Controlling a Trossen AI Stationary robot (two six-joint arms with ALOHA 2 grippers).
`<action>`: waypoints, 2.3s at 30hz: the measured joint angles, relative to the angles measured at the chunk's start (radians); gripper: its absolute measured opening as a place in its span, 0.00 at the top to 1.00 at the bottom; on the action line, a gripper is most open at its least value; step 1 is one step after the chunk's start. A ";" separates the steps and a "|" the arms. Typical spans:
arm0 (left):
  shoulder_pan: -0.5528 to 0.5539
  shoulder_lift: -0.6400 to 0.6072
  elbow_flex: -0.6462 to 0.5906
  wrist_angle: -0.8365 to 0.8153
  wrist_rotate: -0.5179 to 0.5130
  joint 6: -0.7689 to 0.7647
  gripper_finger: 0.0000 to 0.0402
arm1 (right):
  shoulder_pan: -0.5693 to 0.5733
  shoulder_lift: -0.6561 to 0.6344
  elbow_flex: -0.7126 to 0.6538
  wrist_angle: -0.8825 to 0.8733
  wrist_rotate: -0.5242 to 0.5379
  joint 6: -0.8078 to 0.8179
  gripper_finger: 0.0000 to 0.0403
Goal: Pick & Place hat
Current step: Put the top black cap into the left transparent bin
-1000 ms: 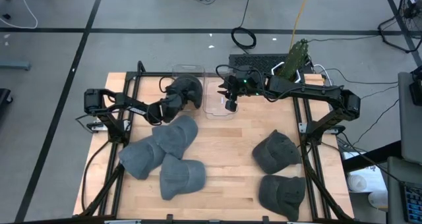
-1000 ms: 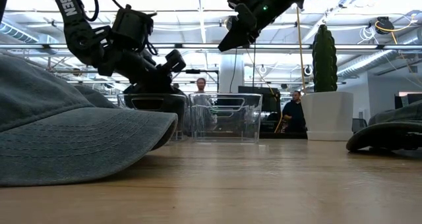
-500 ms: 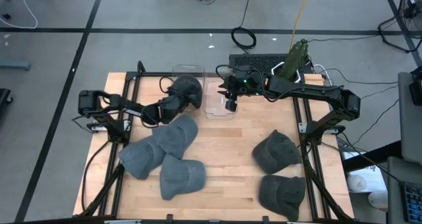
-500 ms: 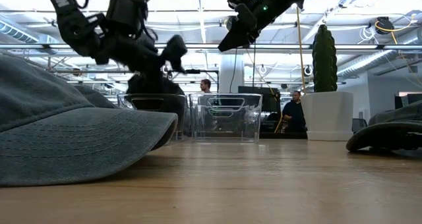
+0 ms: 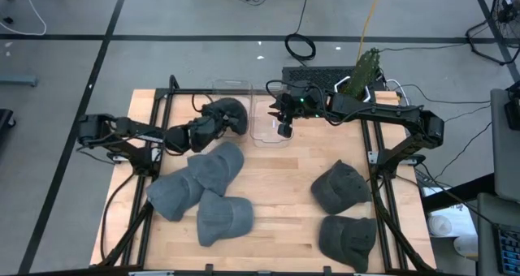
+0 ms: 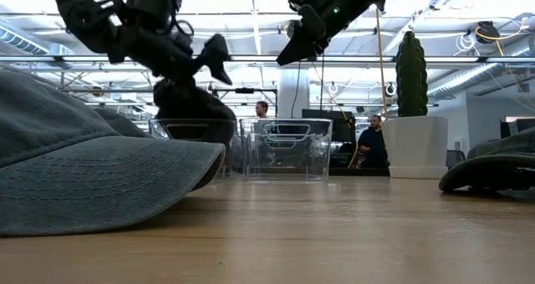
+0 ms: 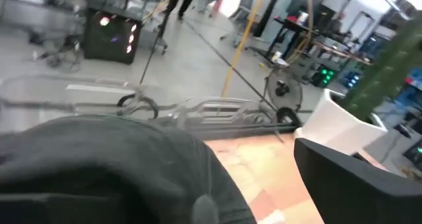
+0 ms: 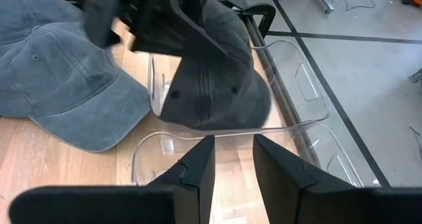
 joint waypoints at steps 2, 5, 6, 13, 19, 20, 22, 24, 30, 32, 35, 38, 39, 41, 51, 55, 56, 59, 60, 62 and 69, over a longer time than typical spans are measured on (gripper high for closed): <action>0.018 0.028 0.000 -0.008 0.032 -0.052 0.20 | 0.000 0.000 0.000 0.000 0.000 0.000 0.77; 0.042 0.075 0.000 0.064 0.133 -0.116 0.20 | 0.000 0.000 0.000 0.000 0.000 0.004 0.77; 0.046 0.090 0.000 0.086 0.156 -0.127 0.20 | 0.000 0.000 0.000 0.000 0.000 0.006 0.77; 0.047 0.109 0.000 0.138 0.205 -0.090 0.20 | 0.000 0.000 0.000 0.000 0.000 0.011 0.77; 0.047 0.072 0.000 0.092 0.344 -0.109 0.20 | 0.000 0.000 0.000 0.000 0.000 0.011 0.77; 0.046 0.068 0.000 0.098 0.365 -0.100 0.20 | 0.000 0.000 0.000 0.000 0.000 0.011 0.77; 0.044 0.063 0.000 0.101 0.392 -0.066 0.20 | 0.000 0.000 0.000 0.000 0.000 0.007 0.77; 0.044 0.044 0.000 0.061 0.401 -0.002 0.20 | 0.000 0.000 0.000 0.000 0.000 0.006 0.77; 0.043 0.020 -0.001 -0.059 0.409 0.063 0.20 | 0.000 0.000 0.000 0.000 0.000 0.001 0.77; 0.042 0.019 0.001 -0.077 0.433 0.061 0.20 | 0.000 0.000 0.000 0.000 0.000 0.000 0.77; 0.043 0.005 -0.001 -0.094 0.440 0.014 0.20 | 0.000 0.000 0.000 0.000 0.000 -0.003 0.77; 0.044 -0.016 0.001 -0.108 0.440 -0.013 0.20 | 0.000 0.000 0.000 0.000 0.000 -0.003 0.77; 0.044 -0.029 -0.001 -0.127 0.440 -0.022 0.20 | 0.000 0.000 0.000 0.000 0.000 -0.003 0.77; 0.044 -0.052 0.000 -0.133 0.440 -0.069 0.20 | 0.000 0.000 0.000 0.000 0.000 -0.003 0.77; 0.051 -0.199 0.000 -0.452 0.381 -0.371 0.20 | 0.000 0.000 0.000 0.000 0.000 -0.004 0.77; 0.045 -0.233 0.000 -0.515 0.448 -0.412 0.20 | 0.000 0.000 0.000 0.000 0.000 -0.007 0.77; 0.045 -0.245 0.000 -0.532 0.455 -0.406 0.20 | 0.000 0.000 0.000 0.000 0.000 -0.007 0.77; 0.044 -0.290 0.000 -0.575 0.446 -0.392 0.20 | 0.000 0.000 0.000 0.000 0.000 -0.008 0.77; 0.045 -0.308 0.000 -0.598 0.446 -0.390 0.20 | 0.000 0.000 0.000 0.000 0.000 -0.008 0.77; 0.045 -0.344 0.000 -0.647 0.444 -0.381 0.20 | 0.000 0.000 0.000 0.000 0.000 -0.008 0.77; 0.035 -0.514 0.000 -0.773 0.433 -0.276 0.20 | 0.000 0.000 0.000 0.000 0.000 -0.008 0.77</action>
